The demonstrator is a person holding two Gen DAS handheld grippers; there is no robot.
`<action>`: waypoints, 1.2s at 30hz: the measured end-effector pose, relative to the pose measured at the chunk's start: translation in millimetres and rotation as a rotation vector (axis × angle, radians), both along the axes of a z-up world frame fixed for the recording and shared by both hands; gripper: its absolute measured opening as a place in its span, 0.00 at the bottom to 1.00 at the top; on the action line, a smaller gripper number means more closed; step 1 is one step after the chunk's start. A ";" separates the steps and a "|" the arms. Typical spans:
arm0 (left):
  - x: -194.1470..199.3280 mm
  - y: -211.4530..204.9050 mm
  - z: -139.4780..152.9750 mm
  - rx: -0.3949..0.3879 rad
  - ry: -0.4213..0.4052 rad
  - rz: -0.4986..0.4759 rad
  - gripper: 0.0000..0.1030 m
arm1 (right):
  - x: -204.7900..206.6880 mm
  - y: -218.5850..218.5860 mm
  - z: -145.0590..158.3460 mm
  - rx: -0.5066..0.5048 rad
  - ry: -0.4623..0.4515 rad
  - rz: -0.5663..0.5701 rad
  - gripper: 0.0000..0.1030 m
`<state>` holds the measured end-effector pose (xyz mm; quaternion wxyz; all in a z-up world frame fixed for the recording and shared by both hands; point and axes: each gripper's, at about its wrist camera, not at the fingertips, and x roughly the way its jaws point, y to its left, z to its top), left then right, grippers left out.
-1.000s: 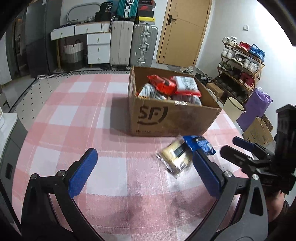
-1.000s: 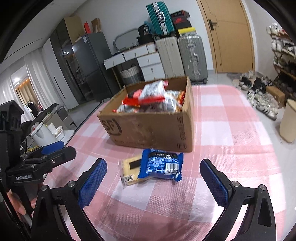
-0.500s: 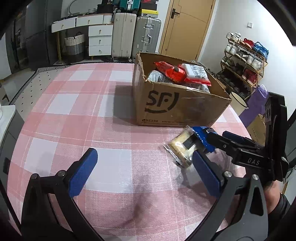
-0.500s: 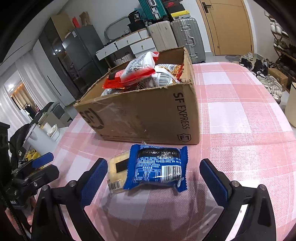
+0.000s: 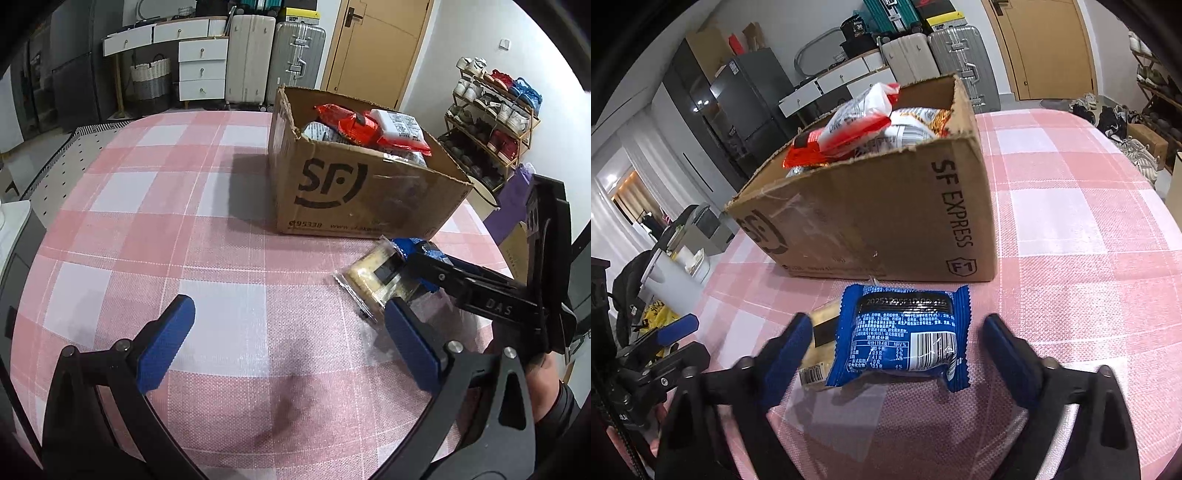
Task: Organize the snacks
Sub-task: 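Grasp the blue biscuit pack with the right gripper, then lower the left gripper onto the clear cracker pack while the right gripper holds the blue pack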
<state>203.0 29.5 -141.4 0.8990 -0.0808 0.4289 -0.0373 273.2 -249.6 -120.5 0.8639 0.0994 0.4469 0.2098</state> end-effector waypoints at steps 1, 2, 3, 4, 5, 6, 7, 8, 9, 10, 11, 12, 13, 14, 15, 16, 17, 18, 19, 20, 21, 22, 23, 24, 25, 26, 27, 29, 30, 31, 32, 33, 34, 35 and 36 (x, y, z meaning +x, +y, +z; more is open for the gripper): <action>-0.7 -0.2 -0.2 0.000 0.000 0.001 0.99 | -1.1 -1.8 -0.1 -0.002 -0.004 0.000 0.80; -0.8 -0.3 -0.7 -0.002 0.002 0.000 0.99 | -0.6 -1.4 -0.4 0.003 -0.004 0.003 0.78; -0.4 -0.8 -1.3 -0.002 0.006 0.001 0.99 | -1.8 -0.4 -1.1 0.003 -0.003 0.004 0.71; -0.9 -0.9 -1.6 -0.001 0.007 0.001 0.99 | -1.6 0.2 -1.9 0.001 -0.002 0.003 0.67; -1.0 -1.2 -2.0 -0.002 0.007 0.000 0.99 | -1.6 0.5 -2.4 0.003 -0.001 0.004 0.63; -0.8 -1.7 -2.5 0.000 0.010 0.000 0.99 | -2.0 1.5 -3.8 0.010 0.001 0.009 0.55; -1.3 -1.6 -2.9 0.000 0.011 0.001 0.99 | -1.6 2.3 -4.9 0.015 0.004 0.015 0.52; -1.4 -1.7 -3.3 0.000 0.013 0.001 0.99 | -2.3 1.4 -4.6 0.016 0.001 0.015 0.51; -1.6 -2.0 -3.5 0.001 0.014 0.001 0.99 | -3.6 1.6 -4.4 0.019 -0.003 0.018 0.48; -2.0 -2.1 -3.7 0.000 0.015 0.000 0.99 | -4.9 2.3 -4.1 0.019 -0.011 0.021 0.48; -2.1 -2.5 -3.6 0.003 0.016 0.000 0.99 | -6.8 2.3 -3.2 0.016 -0.021 0.018 0.48; -2.0 -2.8 -3.3 0.005 0.016 0.000 0.99 | -7.5 3.1 -2.6 0.017 -0.026 0.023 0.47; -1.6 -3.3 -3.0 0.007 0.016 0.000 0.99 | -8.9 2.3 -1.8 0.019 -0.030 0.021 0.47; -2.3 -3.3 -3.2 0.008 0.017 0.000 0.99 | -10.0 0.1 -0.3 0.025 -0.036 0.020 0.47; -2.2 -3.4 -2.9 0.008 0.017 0.001 0.99 | -10.7 -0.9 0.2 0.033 -0.037 0.021 0.47; -2.2 -3.5 -2.8 0.007 0.018 0.003 0.99 | -11.8 -2.5 0.9 0.034 -0.040 0.017 0.47; -2.6 -3.5 -3.2 0.008 0.019 0.003 0.99 | -12.8 -3.3 2.1 0.033 -0.043 0.017 0.47; -2.1 -3.9 -3.4 0.007 0.023 0.003 0.99 | -13.7 -5.1 3.5 0.033 -0.045 0.014 0.47; -2.4 -3.9 -3.7 0.007 0.025 0.002 0.99 | -14.8 -7.3 4.5 0.037 -0.046 0.011 0.47; -2.7 -4.2 -3.5 0.007 0.026 0.002 0.99 | -16.0 -9.8 6.2 0.043 -0.048 0.011 0.47; -2.6 -4.5 -3.5 0.006 0.026 0.001 0.99 | -18.0 -12.6 9.0 0.049 -0.056 0.004 0.47; -2.8 -5.0 -3.6 0.005 0.027 0.001 0.99 | -19.0 -14.5 10.5 0.053 -0.058 0.004 0.47; -3.0 -5.8 -3.7 0.003 0.030 -0.002 0.99 | -20.7 -16.5 13.5 0.057 -0.068 0.001 0.47; -2.4 -7.2 -3.7 0.000 0.032 -0.006 0.99 | -22.2 -17.7 15.9 0.059 -0.079 0.000 0.47; -2.1 -8.5 -3.9 -0.001 0.034 -0.010 0.99 | -23.5 -18.2 17.9 0.059 -0.083 -0.003 0.47; -1.7 -10.0 -3.7 -0.001 0.035 -0.014 0.99 | -24.0 -18.9 19.4 0.060 -0.084 -0.005 0.47; -1.3 -11.7 -3.3 -0.004 0.036 -0.018 0.99 | -24.8 -20.0 20.8 0.063 -0.086 -0.007 0.47; -0.2 -15.1 -3.4 -0.007 0.038 -0.028 0.99 | -28.0 -24.0 24.1 0.067 -0.092 -0.010 0.47; 0.3 -16.5 -3.9 -0.006 0.039 -0.033 0.99 | -30.2 -26.5 26.5 0.072 -0.098 -0.012 0.47; 0.9 -18.8 -4.7 -0.005 0.042 -0.040 0.99 | -32.1 -28.5 28.4 0.076 -0.102 -0.016 0.47; 2.2 -21.2 -5.6 -0.007 0.046 -0.048 0.99 | -34.2 -31.1 30.6 0.081 -0.106 -0.020 0.47; 4.3 -24.4 -6.8 -0.008 0.053 -0.060 0.99 | -36.4 -33.8 32.7 0.088 -0.110 -0.025 0.47; 5.5 -26.9 -8.2 -0.009 0.059 -0.071 0.99 | -39.9 -37.7 35.5 0.093 -0.117 -0.031 0.47; 7.7 -30.2 -9.8 -0.008 0.065 -0.082 0.99 | -43.3 -41.5 38.0 0.095 -0.123 -0.037 0.47; 10.4 -33.6 -11.4 -0.007 0.070 -0.094 0.99 | -47.0 -45.9 40.5 0.098 -0.127 -0.042 0.47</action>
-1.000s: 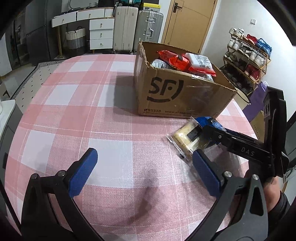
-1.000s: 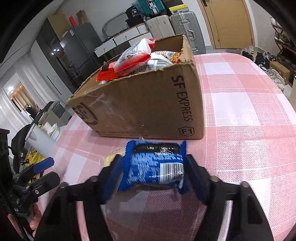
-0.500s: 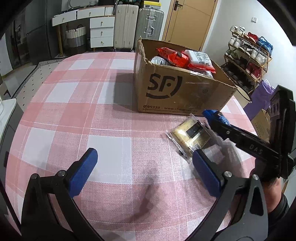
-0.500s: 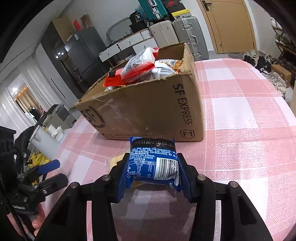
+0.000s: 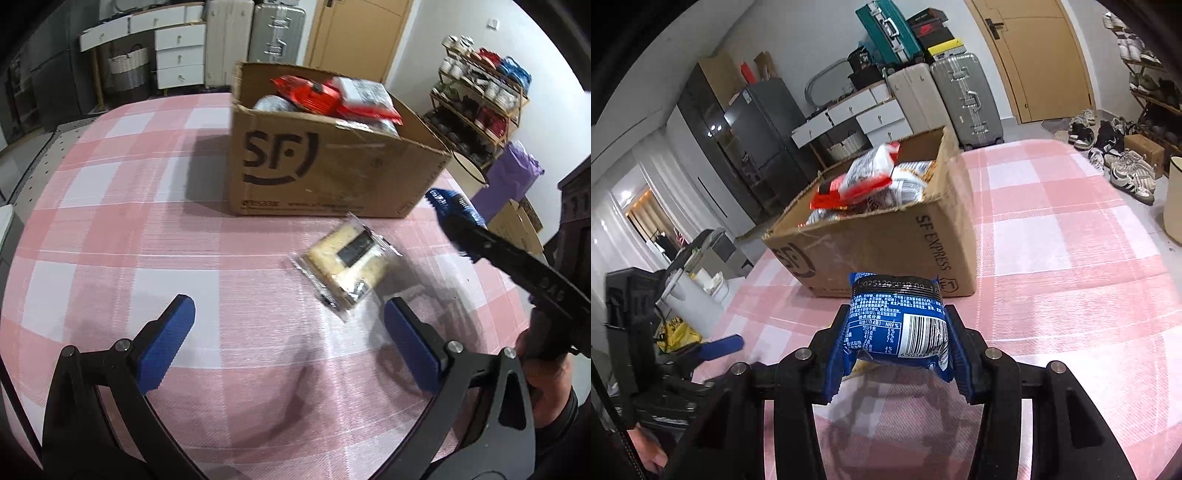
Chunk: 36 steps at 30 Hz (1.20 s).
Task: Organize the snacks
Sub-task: 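Lower the left gripper onto the clear cracker pack while the right gripper holds the blue pack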
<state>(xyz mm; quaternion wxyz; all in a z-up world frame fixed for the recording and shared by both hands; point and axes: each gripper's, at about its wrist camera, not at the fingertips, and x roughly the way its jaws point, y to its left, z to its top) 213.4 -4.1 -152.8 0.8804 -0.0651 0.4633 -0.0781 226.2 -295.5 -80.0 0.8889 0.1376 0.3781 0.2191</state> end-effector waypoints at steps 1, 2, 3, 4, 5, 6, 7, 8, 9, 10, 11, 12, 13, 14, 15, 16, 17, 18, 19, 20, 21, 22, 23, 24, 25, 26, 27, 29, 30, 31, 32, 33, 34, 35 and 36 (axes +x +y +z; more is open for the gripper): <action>2.1 -2.9 -1.6 0.005 0.004 -0.009 0.99 | -2.9 -3.9 2.2 0.003 -0.003 -0.005 0.47; 4.7 -6.3 -3.3 0.011 0.008 -0.020 0.99 | -5.9 -7.4 3.8 0.007 -0.006 -0.009 0.47; 7.8 -9.5 -4.6 0.012 0.011 -0.030 0.99 | -10.2 -11.6 5.7 0.009 -0.009 -0.014 0.47; 10.0 -12.1 -5.8 0.011 0.012 -0.035 0.99 | -13.7 -14.7 7.1 0.009 -0.010 -0.018 0.47; 13.2 -15.0 -6.9 0.009 0.015 -0.044 0.99 | -17.8 -18.8 8.5 0.011 -0.011 -0.023 0.47; 17.0 -18.7 -8.0 0.012 0.019 -0.053 0.99 | -21.5 -22.3 9.9 0.013 -0.012 -0.027 0.47; 19.9 -21.7 -8.8 0.017 0.019 -0.061 0.99 | -25.2 -25.4 10.9 0.013 -0.012 -0.031 0.47; 24.2 -26.5 -10.1 0.024 0.023 -0.076 0.99 | -27.5 -27.7 11.8 0.011 -0.011 -0.033 0.47; 26.7 -29.6 -11.3 0.029 0.026 -0.083 0.99 | -30.7 -29.9 12.5 0.010 -0.010 -0.037 0.47; 29.0 -33.0 -12.6 0.031 0.028 -0.090 0.99 | -34.5 -33.0 13.3 0.011 -0.010 -0.040 0.47; 32.5 -35.9 -14.5 0.030 0.034 -0.100 0.99 | -37.7 -35.5 14.0 0.008 -0.010 -0.044 0.47; 36.3 -39.4 -17.6 0.035 0.044 -0.107 0.99 | -40.4 -37.5 14.6 0.003 -0.012 -0.049 0.47; 38.9 -42.1 -20.3 0.041 0.051 -0.110 0.99 | -43.5 -40.2 15.6 -0.005 -0.014 -0.054 0.47; 41.3 -44.4 -22.3 0.039 0.054 -0.112 0.99 | -46.4 -43.3 16.2 -0.010 -0.013 -0.058 0.47; 44.3 -46.6 -23.8 0.034 0.056 -0.112 0.99 | -49.6 -46.4 16.3 -0.011 -0.012 -0.063 0.47; 45.1 -48.2 -25.7 0.035 0.058 -0.116 0.99 | -51.1 -48.8 16.2 -0.012 -0.011 -0.067 0.47; 47.6 -50.5 -27.2 0.041 0.059 -0.119 0.99 | -53.6 -51.7 16.3 -0.013 -0.010 -0.070 0.47; 50.6 -52.9 -28.4 0.046 0.059 -0.123 0.99 | -53.9 -53.1 15.8 -0.014 -0.009 -0.072 0.47; 52.2 -53.9 -29.7 0.045 0.060 -0.126 0.99 | -56.7 -55.6 16.0 -0.015 -0.008 -0.076 0.47; 55.4 -55.6 -31.4 0.047 0.063 -0.127 0.99 | -59.3 -57.3 15.8 -0.016 -0.006 -0.076 0.47; 56.9 -58.1 -33.5 0.050 0.065 -0.129 0.99 | -61.5 -58.5 15.9 -0.019 -0.004 -0.077 0.47; 59.5 -60.2 -35.7 0.053 0.070 -0.132 0.99 | -63.9 -60.2 16.0 -0.022 -0.004 -0.081 0.47; 62.6 -62.2 -37.9 0.058 0.073 -0.135 0.99 | -66.7 -62.1 16.1 -0.026 -0.005 -0.085 0.47; 64.8 -63.1 -39.7 0.060 0.074 -0.137 0.99 | -69.6 -63.9 15.7 -0.030 -0.006 -0.091 0.47; 67.5 -64.9 -40.9 0.065 0.076 -0.137 0.99 | -72.1 -65.3 15.4 -0.034 -0.004 -0.098 0.47; 69.6 -67.7 -41.8 0.069 0.072 -0.136 0.99 | -73.7 -66.3 14.7 -0.034 0.001 -0.100 0.47; 75.7 -70.3 -42.6 0.070 0.069 -0.139 0.99 | -74.5 -67.5 14.3 -0.033 0.003 -0.099 0.47; 80.6 -75.4 -43.5 0.072 0.069 -0.149 0.99 | -77.5 -68.4 13.8 -0.038 0.004 -0.100 0.47; 82.8 -76.6 -43.9 0.077 0.069 -0.150 0.99 | -78.6 -68.6 13.9 -0.038 0.006 -0.099 0.47; 85.4 -78.3 -44.7 0.084 0.070 -0.151 0.99 | -81.1 -70.0 14.1 -0.038 0.006 -0.100 0.47; 88.8 -80.3 -46.0 0.086 0.071 -0.154 0.99 | -81.0 -69.9 13.7 -0.036 0.008 -0.100 0.47; 90.7 -81.1 -46.7 0.085 0.072 -0.155 0.99 | -82.5 -70.4 13.4 -0.036 0.010 -0.100 0.47; 94.3 -84.0 -47.9 0.085 0.073 -0.155 0.99 | -84.6 -71.2 13.5 -0.038 0.010 -0.102 0.47; 97.2 -85.3 -48.5 0.086 0.070 -0.157 0.99 | -85.6 -71.3 13.6 -0.037 0.012 -0.103 0.47; 99.2 -86.2 -49.1 0.084 0.069 -0.158 0.99 | -86.3 -71.7 13.2 -0.037 0.015 -0.104 0.47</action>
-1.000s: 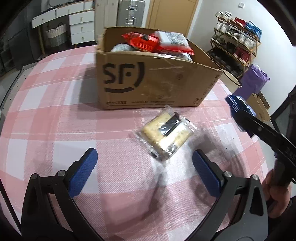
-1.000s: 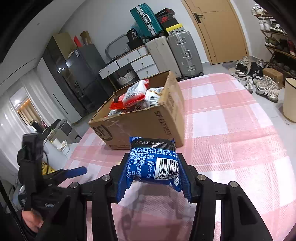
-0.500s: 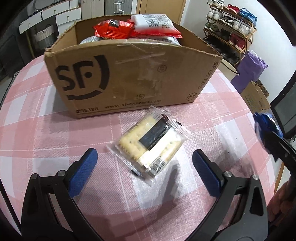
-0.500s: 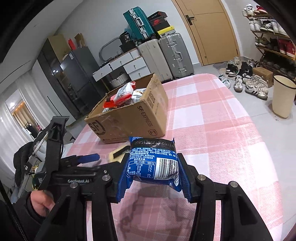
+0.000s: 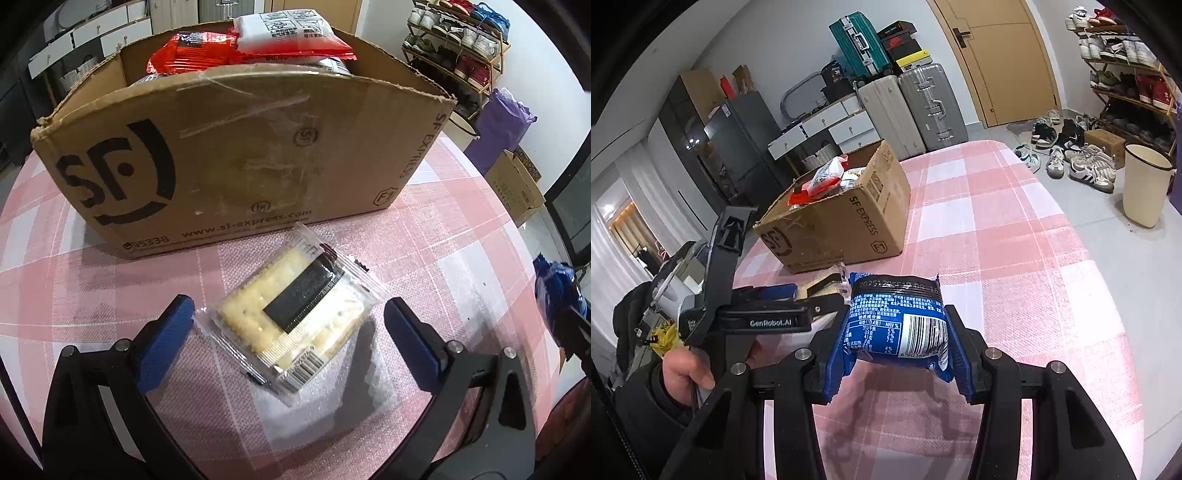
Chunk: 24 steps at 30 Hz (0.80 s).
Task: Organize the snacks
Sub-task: 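Lower the left gripper onto the clear cracker pack while the right gripper holds the blue pack, then close the left gripper on the clear cracker pack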
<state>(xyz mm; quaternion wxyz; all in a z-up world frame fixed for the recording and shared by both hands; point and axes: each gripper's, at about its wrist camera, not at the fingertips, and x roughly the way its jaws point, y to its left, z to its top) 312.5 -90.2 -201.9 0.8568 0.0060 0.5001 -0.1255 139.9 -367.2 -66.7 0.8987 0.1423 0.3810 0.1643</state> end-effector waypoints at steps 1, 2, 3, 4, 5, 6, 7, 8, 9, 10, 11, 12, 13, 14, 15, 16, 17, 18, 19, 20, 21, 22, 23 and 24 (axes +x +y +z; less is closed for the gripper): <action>3.7 -2.4 -1.4 -0.001 0.002 -0.002 0.99 | -1.6 -0.8 -0.6 -0.002 0.000 -0.004 0.47; 6.0 -4.5 -2.2 0.006 -0.001 -0.007 0.98 | -1.1 -0.1 -1.3 -0.006 0.000 -0.004 0.47; 4.5 -5.5 -3.3 0.014 -0.006 -0.011 0.97 | -1.5 -0.5 -3.0 -0.010 0.006 -0.005 0.47; 5.1 -6.8 -4.7 0.024 -0.009 -0.017 0.97 | -0.8 -0.3 -4.5 -0.010 0.010 -0.008 0.47; 5.4 -8.5 -5.1 0.032 -0.013 -0.025 0.97 | -1.0 -0.2 -5.2 -0.008 0.012 -0.009 0.47; 7.1 -10.0 -5.7 0.037 -0.015 -0.031 0.96 | -1.6 -0.8 -5.8 -0.007 0.014 -0.010 0.47; 7.3 -11.4 -5.8 0.043 -0.019 -0.032 0.95 | -2.2 -0.8 -5.6 -0.008 0.014 -0.011 0.47; 8.5 -13.0 -5.8 0.057 -0.026 -0.035 0.92 | -2.9 -0.8 -5.0 -0.007 0.012 -0.011 0.47; 7.1 -17.1 -7.4 0.062 -0.031 -0.038 0.89 | -2.6 -0.8 -5.4 -0.006 0.011 -0.010 0.47; 6.8 -18.2 -7.7 0.064 -0.035 -0.043 0.88 | -3.0 -0.3 -4.7 -0.007 0.009 -0.010 0.47; 8.0 -20.0 -7.6 0.069 -0.040 -0.052 0.85 | -3.4 -0.2 -4.0 -0.006 0.007 -0.010 0.47; 8.5 -20.9 -7.3 0.069 -0.043 -0.060 0.81 | -3.7 -0.3 -4.0 -0.005 0.005 -0.011 0.47; 8.3 -21.6 -6.5 0.068 -0.044 -0.069 0.79 | -3.7 -0.3 -3.9 -0.004 0.006 -0.012 0.47; 8.6 -25.1 -5.8 0.069 -0.044 -0.087 0.71 | -3.7 -0.3 -4.0 -0.004 0.007 -0.013 0.47; 8.7 -29.4 -3.8 0.076 -0.041 -0.107 0.67 | -3.3 -0.2 -4.2 -0.004 0.009 -0.014 0.47; 9.1 -32.3 -1.4 0.069 -0.032 -0.115 0.65 | -3.6 -0.2 -4.7 -0.003 0.011 -0.015 0.47; 10.0 -35.9 0.0 0.064 -0.028 -0.129 0.64 | -3.8 -0.1 -4.8 -0.003 0.011 -0.016 0.47; 10.4 -38.3 0.1 0.065 -0.027 -0.139 0.63 | -3.9 0.1 -5.2 -0.004 0.012 -0.017 0.47; 10.4 -39.5 0.7 0.068 -0.029 -0.142 0.63 | -4.4 0.3 -4.8 -0.003 0.013 -0.017 0.47; 12.0 -39.5 2.0 0.051 -0.026 -0.140 0.63 | -4.6 0.3 -4.7 -0.003 0.012 -0.016 0.47; 13.1 -38.9 2.8 0.039 -0.023 -0.139 0.63 | -5.1 0.9 -4.2 -0.004 0.010 -0.016 0.47; 13.2 -37.1 3.3 0.032 -0.021 -0.136 0.63 | -5.4 1.4 -3.8 -0.005 0.008 -0.015 0.47; 14.1 -34.4 4.3 0.026 -0.019 -0.134 0.63 | -5.4 2.5 -3.1 -0.006 0.008 -0.016 0.47; 15.1 -33.0 5.7 0.021 -0.020 -0.132 0.63 | -5.3 2.4 -3.2 -0.005 0.008 -0.017 0.47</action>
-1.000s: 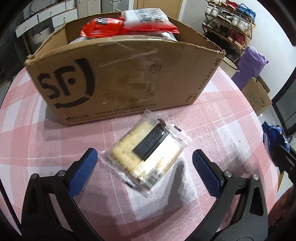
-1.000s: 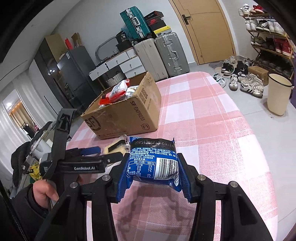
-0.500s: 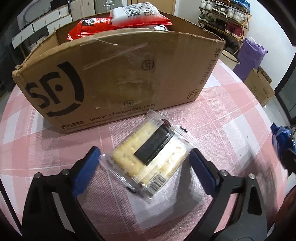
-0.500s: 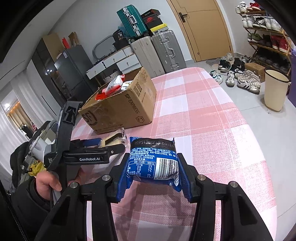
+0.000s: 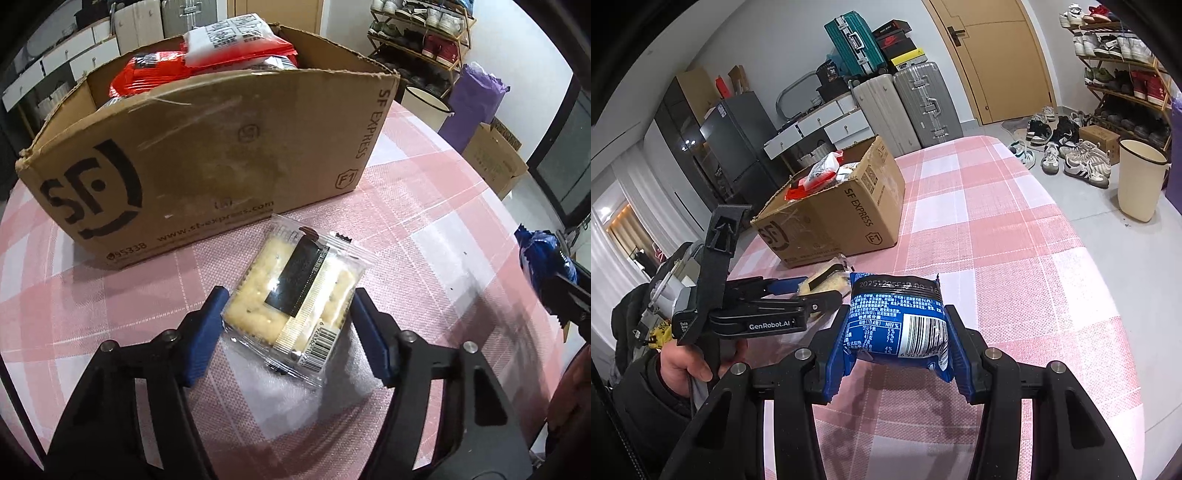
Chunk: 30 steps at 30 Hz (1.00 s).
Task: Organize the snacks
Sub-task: 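Close the left gripper on the clear cracker pack, then carry the cracker pack and blue pack over the SF box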
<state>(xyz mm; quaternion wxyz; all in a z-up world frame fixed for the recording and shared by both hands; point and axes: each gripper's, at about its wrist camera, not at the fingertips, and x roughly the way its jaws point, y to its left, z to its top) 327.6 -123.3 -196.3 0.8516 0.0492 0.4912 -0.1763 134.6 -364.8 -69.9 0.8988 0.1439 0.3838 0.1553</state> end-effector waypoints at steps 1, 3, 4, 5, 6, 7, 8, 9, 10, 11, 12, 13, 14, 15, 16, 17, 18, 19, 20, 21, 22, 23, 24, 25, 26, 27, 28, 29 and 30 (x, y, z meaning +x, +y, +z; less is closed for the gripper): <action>-2.1 1.0 1.9 0.000 -0.003 0.002 0.63 | 0.1 0.3 0.0 -0.001 0.001 0.000 0.47; -8.7 3.5 -0.2 -0.001 -0.005 0.006 0.63 | -0.7 0.6 1.1 0.003 -0.001 -0.001 0.47; -14.7 12.1 -2.9 -0.003 -0.008 0.009 0.63 | -1.2 1.0 1.7 0.001 -0.002 -0.002 0.47; -15.8 12.5 -1.4 -0.004 -0.011 0.009 0.63 | -1.4 0.7 2.4 0.001 -0.003 -0.002 0.47; -16.7 13.2 1.1 -0.005 -0.015 0.010 0.63 | -1.4 1.3 2.8 0.001 -0.005 -0.002 0.47; -17.6 14.1 2.4 -0.007 -0.018 0.010 0.63 | -1.6 1.8 3.5 0.001 -0.006 -0.001 0.47; -21.2 17.1 4.9 -0.009 -0.021 0.010 0.63 | -2.0 2.6 4.8 0.000 -0.009 -0.001 0.47; -23.0 18.0 8.2 -0.009 -0.030 0.011 0.63 | -2.5 2.5 5.6 0.000 -0.011 0.000 0.47; -27.0 19.3 10.3 -0.009 -0.034 0.011 0.63 | -2.6 3.6 6.9 0.001 -0.013 0.002 0.47; -30.7 21.8 14.6 -0.012 -0.037 0.013 0.63 | -3.0 4.0 7.5 0.000 -0.015 0.002 0.47; -32.6 23.5 18.2 -0.020 -0.041 0.013 0.63 | -2.8 4.9 8.3 0.000 -0.018 0.003 0.47; -39.4 27.8 19.5 -0.023 -0.046 0.012 0.63 | -3.1 5.8 9.4 0.000 -0.022 0.005 0.47; -41.9 29.3 23.1 -0.026 -0.051 0.012 0.63 | -3.5 6.6 10.2 0.001 -0.025 0.006 0.47; -46.3 30.8 25.5 -0.031 -0.052 0.010 0.63 | -4.1 7.1 11.2 0.000 -0.026 0.006 0.47; -50.7 33.9 28.3 -0.038 -0.054 0.009 0.63 | -4.9 7.8 12.5 0.001 -0.029 0.007 0.47; -53.4 35.4 31.6 -0.040 -0.059 0.010 0.63 | -5.0 8.7 13.7 0.001 -0.032 0.007 0.47; -56.6 38.2 35.0 -0.038 -0.067 0.009 0.63 | -5.3 9.4 14.9 0.001 -0.034 0.008 0.47; -59.7 41.6 38.6 -0.043 -0.072 0.010 0.63 | -5.8 10.2 16.5 0.001 -0.037 0.010 0.47; -62.2 43.0 41.9 -0.048 -0.076 0.012 0.63 | -5.8 11.2 18.1 0.000 -0.041 0.012 0.47; -67.2 46.3 45.3 -0.052 -0.080 0.016 0.63 | -5.5 12.4 19.6 -0.002 -0.044 0.014 0.47; -70.9 50.0 50.9 -0.059 -0.081 0.019 0.63 | -5.5 13.6 21.4 -0.003 -0.049 0.016 0.47; -74.0 54.0 55.4 -0.073 -0.083 0.025 0.63 | -5.6 14.7 23.2 -0.003 -0.053 0.018 0.47; -76.5 57.6 60.5 -0.082 -0.088 0.031 0.63 | -4.7 16.5 25.7 -0.002 -0.058 0.022 0.47; -79.5 60.0 62.9 -0.085 -0.094 0.035 0.63 | -3.7 18.0 27.5 -0.002 -0.062 0.025 0.47; -83.2 63.9 68.5 -0.087 -0.106 0.040 0.63 | -2.9 19.9 30.4 -0.004 -0.066 0.028 0.47; -87.3 68.5 75.3 -0.090 -0.112 0.043 0.63 | -1.3 22.7 33.9 -0.004 -0.074 0.037 0.47; -87.6 67.0 77.1 -0.092 -0.118 0.046 0.63 | -0.4 25.1 36.8 -0.007 -0.080 0.045 0.47; -90.5 71.4 82.8 -0.095 -0.128 0.054 0.63 | 1.4 29.1 40.7 -0.017 -0.089 0.056 0.47; -91.3 73.6 87.7 -0.097 -0.133 0.058 0.63 | 2.9 31.8 43.9 -0.019 -0.095 0.066 0.47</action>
